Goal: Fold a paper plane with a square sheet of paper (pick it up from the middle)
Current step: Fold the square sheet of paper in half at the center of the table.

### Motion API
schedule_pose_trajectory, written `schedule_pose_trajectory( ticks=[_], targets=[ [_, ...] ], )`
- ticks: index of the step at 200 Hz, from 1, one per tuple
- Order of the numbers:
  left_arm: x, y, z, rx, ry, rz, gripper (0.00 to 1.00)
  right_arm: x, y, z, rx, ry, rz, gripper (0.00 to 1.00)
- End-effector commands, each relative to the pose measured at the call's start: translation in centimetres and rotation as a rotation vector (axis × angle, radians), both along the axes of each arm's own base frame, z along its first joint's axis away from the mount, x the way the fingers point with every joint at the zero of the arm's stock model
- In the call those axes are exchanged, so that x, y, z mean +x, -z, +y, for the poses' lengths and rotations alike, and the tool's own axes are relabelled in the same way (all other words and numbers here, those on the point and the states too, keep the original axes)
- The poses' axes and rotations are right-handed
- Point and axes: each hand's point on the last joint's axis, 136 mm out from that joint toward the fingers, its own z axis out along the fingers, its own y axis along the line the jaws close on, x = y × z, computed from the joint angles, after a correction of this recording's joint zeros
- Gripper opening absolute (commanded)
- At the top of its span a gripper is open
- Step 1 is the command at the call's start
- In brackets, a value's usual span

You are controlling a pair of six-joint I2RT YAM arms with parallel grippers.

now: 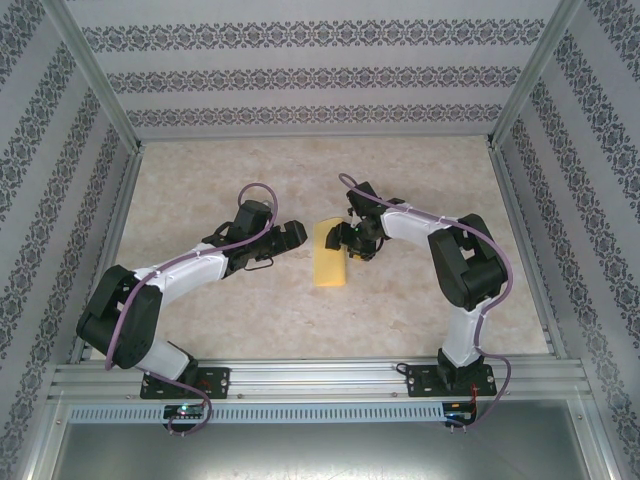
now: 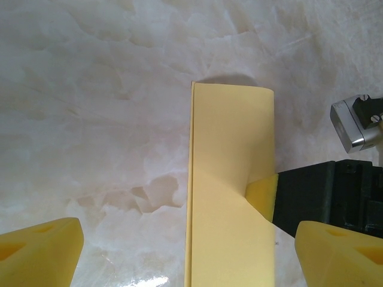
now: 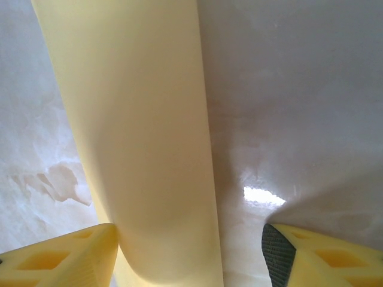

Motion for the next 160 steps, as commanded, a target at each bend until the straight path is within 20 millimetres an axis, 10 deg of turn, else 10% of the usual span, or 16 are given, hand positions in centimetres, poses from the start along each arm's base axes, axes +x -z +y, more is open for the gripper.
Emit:
schedule_pose_trajectory(
  ticks=[1, 160],
  targets=[
    [0.1, -0.6, -0.4, -0.01, 0.015, -0.028, 0.92, -0.7, 1.6, -0.4, -0.073, -0.001, 0.045, 0.68],
    [0.0, -0.3, -0.5, -0.016, 0.019, -0.015, 0.88, -1.6, 3.6, -2.3, -0.208, 0.029, 0.084, 0.7]
  ],
)
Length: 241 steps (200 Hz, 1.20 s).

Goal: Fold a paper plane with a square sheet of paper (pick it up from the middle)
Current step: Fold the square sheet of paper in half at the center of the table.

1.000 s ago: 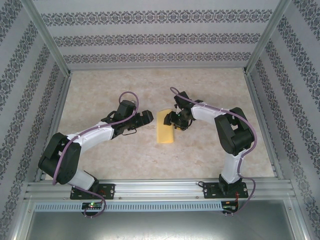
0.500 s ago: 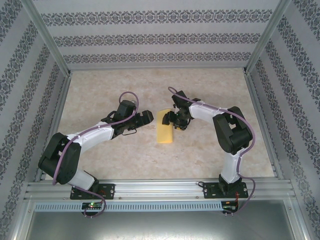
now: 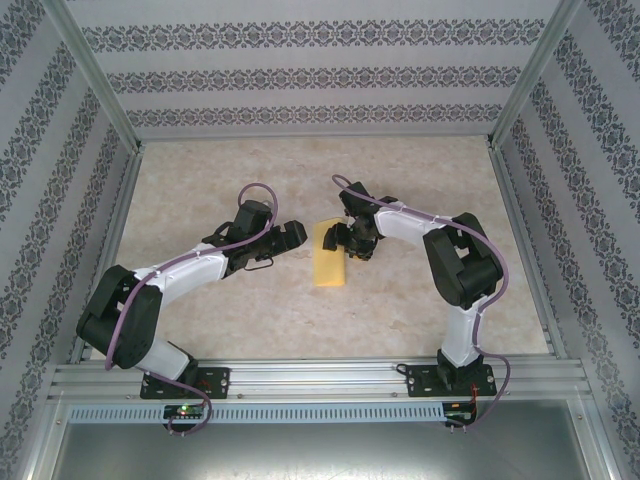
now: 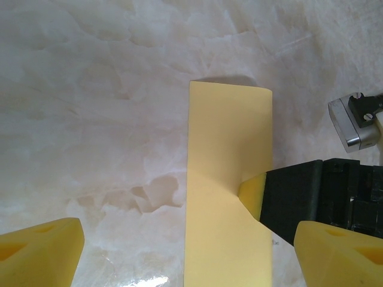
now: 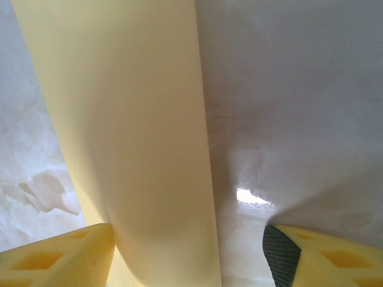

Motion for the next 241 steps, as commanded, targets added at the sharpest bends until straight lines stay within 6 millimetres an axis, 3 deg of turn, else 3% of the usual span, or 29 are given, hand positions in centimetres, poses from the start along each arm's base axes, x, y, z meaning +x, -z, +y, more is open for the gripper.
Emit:
schedule_pose_trajectory(
  ticks=[1, 43, 168, 192, 225, 232, 237, 241],
  targets=[
    [0.0, -0.3, -0.5, -0.016, 0.018, -0.016, 0.87, -1.7, 3.1, -2.2, -0.129, 0.023, 0.082, 0.69],
    [0.0, -0.2, -0.5, -0.019, 0.009, -0.008, 0.87, -1.7, 3.4, -1.9, -0.095, 0.038, 0.074, 0.66],
    [0.0, 0.1, -0.4, -0.014, 0.001, -0.001, 0.87, -2.0, 4.0, -2.5, -0.148, 0.028, 0.093, 0.69],
    [0.0, 0.1, -0.4, -0.015, 0.004, -0.001, 0.83, -2.0, 4.0, -2.6, -0.153, 0.027, 0.093, 0.69],
    [0.3, 0.4, -1.4, -0.046, 0.033, 0.014, 0.47, -2.1, 4.1, -2.6, -0.156, 0.027, 0.094, 0.68],
    [0.3, 0.6, -1.7, -0.054, 0.041, 0.025, 0.31, -2.1, 4.1, -2.6, -0.156, 0.027, 0.094, 0.69],
    [0.4, 0.9, -1.8, -0.055, 0.038, 0.042, 0.12, -2.1, 4.1, -2.6, -0.155, 0.026, 0.094, 0.69],
    [0.4, 1.2, -1.8, -0.052, 0.032, 0.059, 0.03, -2.1, 4.1, -2.6, -0.156, 0.026, 0.095, 0.68]
  ],
)
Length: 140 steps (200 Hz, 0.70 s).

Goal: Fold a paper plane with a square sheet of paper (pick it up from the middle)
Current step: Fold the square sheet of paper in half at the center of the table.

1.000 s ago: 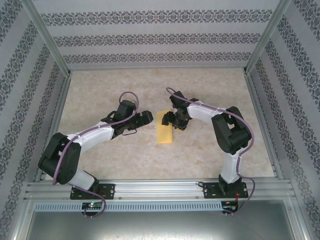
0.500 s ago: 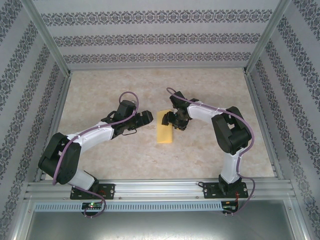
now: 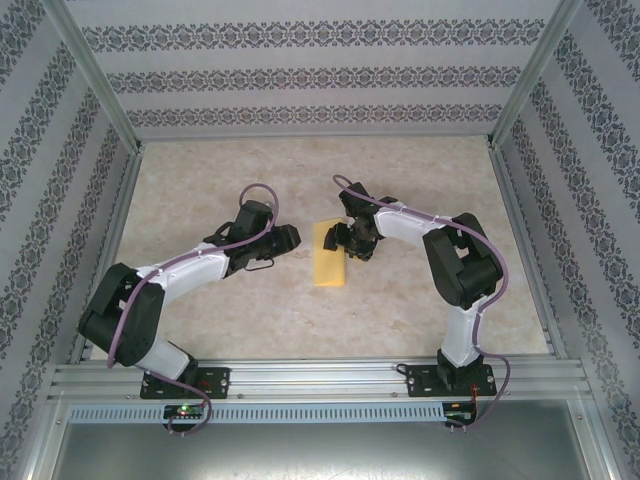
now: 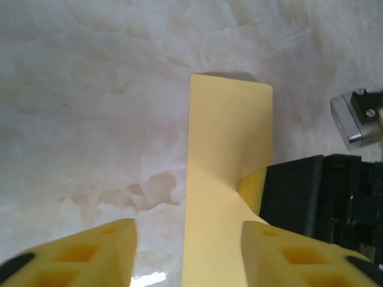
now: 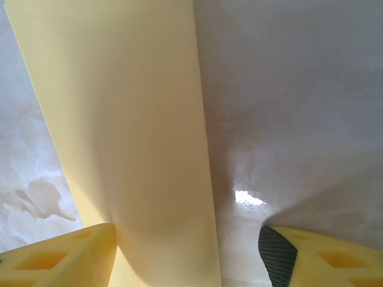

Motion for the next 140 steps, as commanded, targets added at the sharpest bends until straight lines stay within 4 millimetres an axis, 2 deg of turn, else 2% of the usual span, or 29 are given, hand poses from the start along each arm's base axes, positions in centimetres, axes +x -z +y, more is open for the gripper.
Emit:
schedule_pose_trajectory(
  ticks=[1, 25, 46, 110, 140],
  targets=[
    [0.6, 0.4, -1.4, -0.035, 0.018, 0.032, 0.01, -2.2, 3.9, -2.5, -0.147, 0.002, 0.094, 0.69],
    [1.3, 1.1, -2.9, -0.091, 0.044, 0.06, 0.0, -2.3, 4.0, -2.6, -0.154, 0.003, 0.098, 0.69],
    [1.8, 1.6, -3.4, -0.114, 0.034, 0.075, 0.0, -2.3, 4.1, -2.6, -0.157, 0.006, 0.099, 0.68],
    [1.6, 2.1, -0.9, -0.028, -0.072, 0.087, 0.0, -2.2, 4.1, -2.1, -0.111, 0.019, 0.09, 0.63],
    [1.5, 1.9, -1.1, -0.037, -0.06, 0.081, 0.0, -2.1, 4.0, -2.0, -0.11, 0.008, 0.088, 0.65]
  ],
)
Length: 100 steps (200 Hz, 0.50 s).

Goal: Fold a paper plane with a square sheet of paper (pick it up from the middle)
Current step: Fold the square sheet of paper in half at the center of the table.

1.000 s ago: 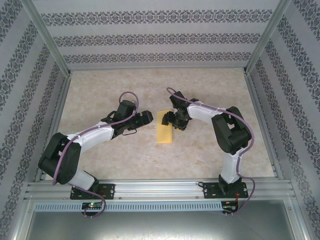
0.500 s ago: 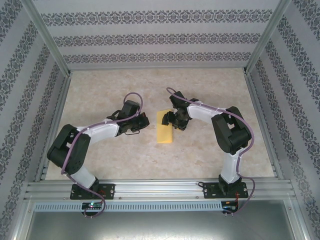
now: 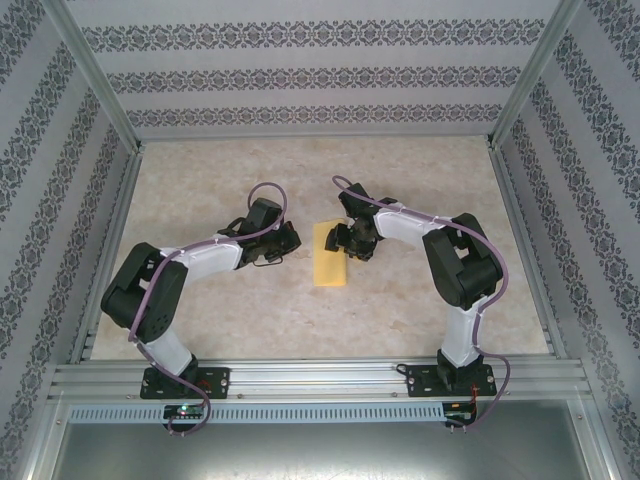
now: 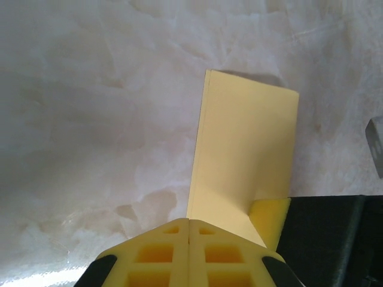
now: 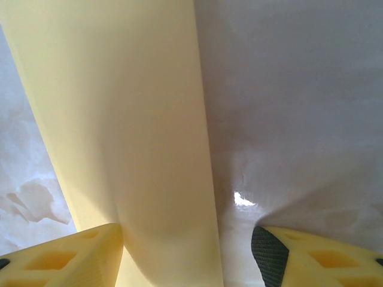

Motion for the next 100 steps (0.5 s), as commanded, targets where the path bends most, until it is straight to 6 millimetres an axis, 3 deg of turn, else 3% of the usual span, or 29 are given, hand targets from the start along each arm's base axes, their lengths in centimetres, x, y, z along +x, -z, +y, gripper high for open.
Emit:
schedule_pose_trajectory(
  ticks=[1, 100],
  targets=[
    [-0.2, -0.5, 0.3, 0.003, -0.016, -0.006, 0.0, -2.0, 3.7, -1.9, -0.094, 0.005, 0.093, 0.65],
    [0.1, -0.9, -1.4, -0.052, 0.056, -0.018, 0.0, -2.3, 4.0, -2.2, -0.127, -0.008, 0.114, 0.67]
  ],
)
